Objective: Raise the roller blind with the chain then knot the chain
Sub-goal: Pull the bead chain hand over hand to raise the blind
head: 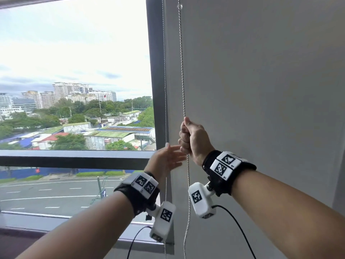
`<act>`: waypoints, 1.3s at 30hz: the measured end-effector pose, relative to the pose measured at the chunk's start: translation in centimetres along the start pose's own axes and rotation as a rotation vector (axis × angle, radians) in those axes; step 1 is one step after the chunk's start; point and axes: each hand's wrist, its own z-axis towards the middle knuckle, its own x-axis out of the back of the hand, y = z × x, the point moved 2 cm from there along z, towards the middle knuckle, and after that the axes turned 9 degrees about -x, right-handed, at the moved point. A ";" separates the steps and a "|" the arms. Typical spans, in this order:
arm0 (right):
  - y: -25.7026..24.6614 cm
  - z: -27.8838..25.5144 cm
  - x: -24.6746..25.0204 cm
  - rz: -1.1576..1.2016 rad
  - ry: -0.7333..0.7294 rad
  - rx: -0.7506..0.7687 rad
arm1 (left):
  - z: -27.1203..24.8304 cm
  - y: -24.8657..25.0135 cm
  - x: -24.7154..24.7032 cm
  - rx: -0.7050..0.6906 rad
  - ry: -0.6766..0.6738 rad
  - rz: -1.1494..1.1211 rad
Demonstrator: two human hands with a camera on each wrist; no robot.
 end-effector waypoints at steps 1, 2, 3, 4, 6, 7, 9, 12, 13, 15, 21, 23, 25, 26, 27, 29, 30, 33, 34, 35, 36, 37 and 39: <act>0.6 -0.2 0.4 -0.007 0.009 -0.003 | 0.5 0.7 0.1 -0.014 0.004 -0.007; 1.3 -0.4 0.7 -0.017 0.018 -0.008 | 1.0 1.6 0.0 -0.025 0.001 -0.018; 1.9 -0.8 0.9 -0.032 0.027 -0.016 | 1.5 2.6 -0.1 -0.039 -0.008 -0.023; 2.6 -1.1 1.1 -0.049 0.036 -0.026 | 1.9 3.7 -0.5 -0.057 -0.021 -0.032; 3.9 -2.0 1.3 -0.056 0.035 -0.054 | 2.8 5.7 -1.4 -0.079 -0.033 -0.057; 4.4 -2.5 1.2 -0.044 0.029 -0.070 | 3.2 6.7 -2.0 -0.074 -0.030 -0.072; 5.3 -3.2 1.2 -0.031 0.036 -0.100 | 3.9 8.2 -3.3 -0.059 -0.018 -0.104; 5.9 -4.1 1.2 -0.027 0.108 -0.120 | 4.7 9.5 -4.7 -0.051 0.006 -0.147; 6.0 -4.5 1.2 -0.017 0.132 -0.122 | 5.0 9.6 -5.1 -0.047 0.005 -0.160; 5.9 -5.1 1.1 -0.051 0.177 -0.116 | 5.4 9.8 -5.7 -0.034 -0.020 -0.175; 7.1 -4.6 1.4 0.007 0.180 -0.151 | 5.6 9.1 -6.6 -0.125 0.016 -0.121; 7.1 -4.5 1.8 -0.014 0.176 -0.164 | 5.6 9.0 -6.7 -0.157 0.018 -0.113; 6.6 -4.7 2.0 -0.034 0.093 -0.172 | 5.5 9.0 -6.6 -0.178 0.027 -0.104; 6.3 -4.8 2.2 -0.060 0.061 -0.171 | 5.5 9.0 -6.6 -0.184 0.031 -0.102; 5.9 -4.9 2.3 -0.088 0.053 -0.166 | 5.4 9.0 -6.5 -0.190 0.034 -0.101; 5.2 -4.8 2.7 -0.180 0.060 -0.116 | 5.3 9.0 -6.5 -0.201 0.035 -0.101; 4.8 -4.7 2.8 -0.238 0.052 -0.080 | 5.2 9.0 -6.5 -0.204 0.034 -0.102; 3.6 -3.6 3.0 -0.328 0.031 0.004 | 4.8 8.7 -6.3 -0.197 0.027 -0.109; 3.3 -3.1 3.2 -0.319 0.043 0.014 | 4.7 8.4 -6.2 -0.193 0.023 -0.112; 2.7 -2.6 3.2 -0.294 0.052 0.029 | 4.5 8.1 -6.1 -0.186 0.018 -0.119; 2.1 -2.2 3.2 -0.276 0.050 0.052 | 4.3 7.7 -5.9 -0.181 0.014 -0.131; 1.4 -1.8 3.1 -0.276 0.040 0.084 | 4.1 7.2 -5.7 -0.177 0.012 -0.146; -0.1 -1.2 2.6 -0.296 0.018 0.138 | 3.8 6.3 -5.2 -0.170 0.017 -0.164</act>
